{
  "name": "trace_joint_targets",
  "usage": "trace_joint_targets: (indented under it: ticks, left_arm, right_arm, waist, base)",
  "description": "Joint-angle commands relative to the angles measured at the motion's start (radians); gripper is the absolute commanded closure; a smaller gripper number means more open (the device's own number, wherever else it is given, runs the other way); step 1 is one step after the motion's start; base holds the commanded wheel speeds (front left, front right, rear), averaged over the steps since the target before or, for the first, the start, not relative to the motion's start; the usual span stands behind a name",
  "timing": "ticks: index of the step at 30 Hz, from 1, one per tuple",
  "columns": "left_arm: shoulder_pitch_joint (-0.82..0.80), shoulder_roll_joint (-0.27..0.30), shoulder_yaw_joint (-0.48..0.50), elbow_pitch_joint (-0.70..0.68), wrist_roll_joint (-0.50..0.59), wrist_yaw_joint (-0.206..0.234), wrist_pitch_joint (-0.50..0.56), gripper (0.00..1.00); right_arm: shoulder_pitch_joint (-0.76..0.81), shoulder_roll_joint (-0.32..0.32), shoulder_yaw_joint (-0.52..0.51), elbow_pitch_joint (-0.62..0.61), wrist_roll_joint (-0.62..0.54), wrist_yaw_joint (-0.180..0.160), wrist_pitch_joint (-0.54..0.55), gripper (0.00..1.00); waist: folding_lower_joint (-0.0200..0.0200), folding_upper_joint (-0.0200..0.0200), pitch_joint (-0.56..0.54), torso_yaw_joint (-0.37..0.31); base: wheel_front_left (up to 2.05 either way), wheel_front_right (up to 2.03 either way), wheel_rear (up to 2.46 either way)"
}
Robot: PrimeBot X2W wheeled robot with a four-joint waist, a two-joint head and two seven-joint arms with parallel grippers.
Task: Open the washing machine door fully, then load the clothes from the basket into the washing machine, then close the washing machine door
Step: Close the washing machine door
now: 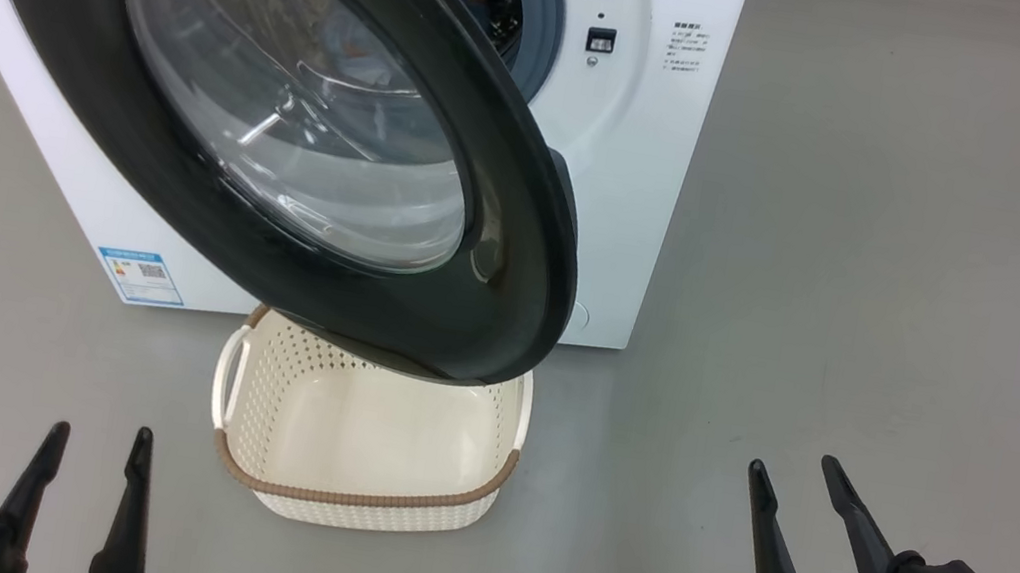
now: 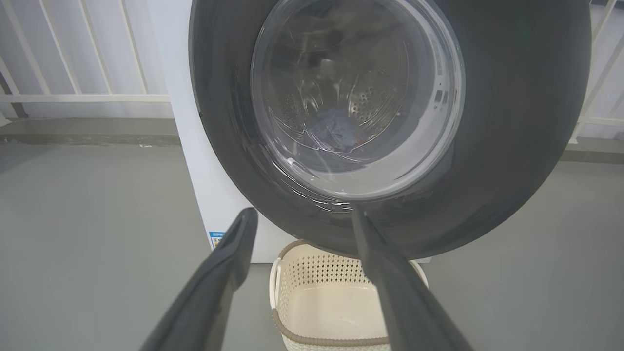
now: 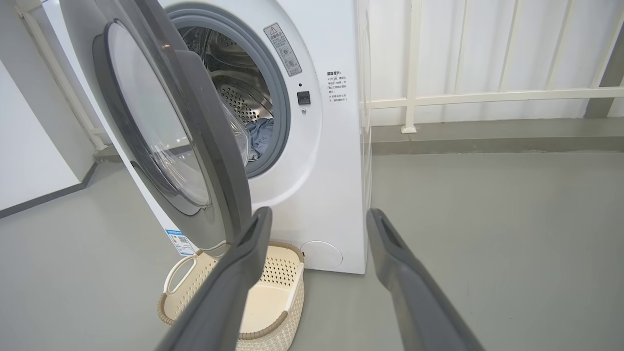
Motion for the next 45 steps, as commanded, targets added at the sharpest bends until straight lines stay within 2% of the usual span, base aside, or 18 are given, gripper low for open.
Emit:
trace_joint_targets:
  ticks: [1,11,12,13,15,16,17,26,33,40,45]
  left_arm:
    - [-0.021,0.009,0.036,-0.023,0.002,-0.002,-0.006,0.0]
    - [-0.018,0.005,0.037,-0.02,-0.005,-0.002,-0.006,0.0]
    - [-0.018,0.005,0.037,-0.021,-0.006,-0.002,-0.006,0.0]
    - [-0.018,0.005,0.037,-0.021,-0.006,-0.002,-0.006,0.0]
    - [-0.016,0.005,0.036,-0.02,-0.008,-0.002,-0.006,0.0]
    - [-0.016,0.005,0.036,-0.02,-0.009,-0.002,-0.006,0.0]
    - [-0.015,0.004,0.036,-0.02,-0.009,-0.002,-0.006,0.0]
    - [-0.015,0.003,0.057,-0.044,-0.01,0.006,-0.006,0.0]
    - [-0.008,0.003,0.049,-0.041,-0.013,0.006,-0.006,0.0]
    - [-0.014,0.003,0.032,-0.029,-0.022,0.004,-0.006,0.0]
    - [-0.025,0.003,0.016,-0.018,-0.03,0.003,-0.006,0.0]
  right_arm:
    - [-0.021,0.002,0.021,-0.025,-0.004,0.002,-0.012,0.0]
    - [-0.017,0.002,0.019,-0.019,-0.002,0.002,-0.012,0.0]
    - [-0.016,0.002,0.018,-0.014,0.001,0.002,-0.012,0.09]
    - [-0.016,0.002,0.018,-0.014,0.001,0.002,-0.012,0.09]
    - [-0.014,0.002,0.01,-0.003,0.014,0.002,-0.012,0.6]
    - [-0.015,0.002,0.008,-0.002,0.017,0.002,-0.012,0.96]
    - [-0.015,0.002,0.006,-0.001,0.019,0.002,-0.012,1.0]
    - [-0.009,0.002,-0.012,-0.023,0.03,0.002,-0.012,1.0]
    - [-0.029,0.002,-0.005,-0.18,0.047,0.002,-0.012,1.0]
    - [-0.104,-0.021,0.13,-0.427,0.076,0.002,-0.012,1.0]
    - [-0.167,-0.063,0.262,-0.508,0.099,0.002,-0.012,1.0]
  waist:
    - [0.0,0.0,0.0,0.001]
    - [0.0,0.0,-0.01,0.005]
    - [0.0,0.0,-0.011,0.005]
    - [0.0,0.0,-0.011,0.005]
    - [0.0,0.0,-0.013,0.005]
    - [0.0,0.0,-0.014,0.005]
    - [0.0,0.0,-0.014,0.005]
    - [0.0,0.0,-0.022,0.004]
    - [0.0,0.0,-0.021,0.007]
    - [0.0,0.0,-0.005,0.02]
    - [0.0,0.0,0.003,0.041]
  base:
    - [0.0,0.0,0.0]
    - [0.0,0.0,0.0]
    - [0.0,0.0,0.0]
    - [0.0,0.0,0.0]
    - [0.0,0.0,0.0]
    - [0.0,0.0,0.0]
    - [0.0,0.0,0.0]
    - [0.0,0.0,0.0]
    - [0.0,0.0,0.0]
    - [0.0,0.0,0.0]
    - [0.0,0.0,0.0]
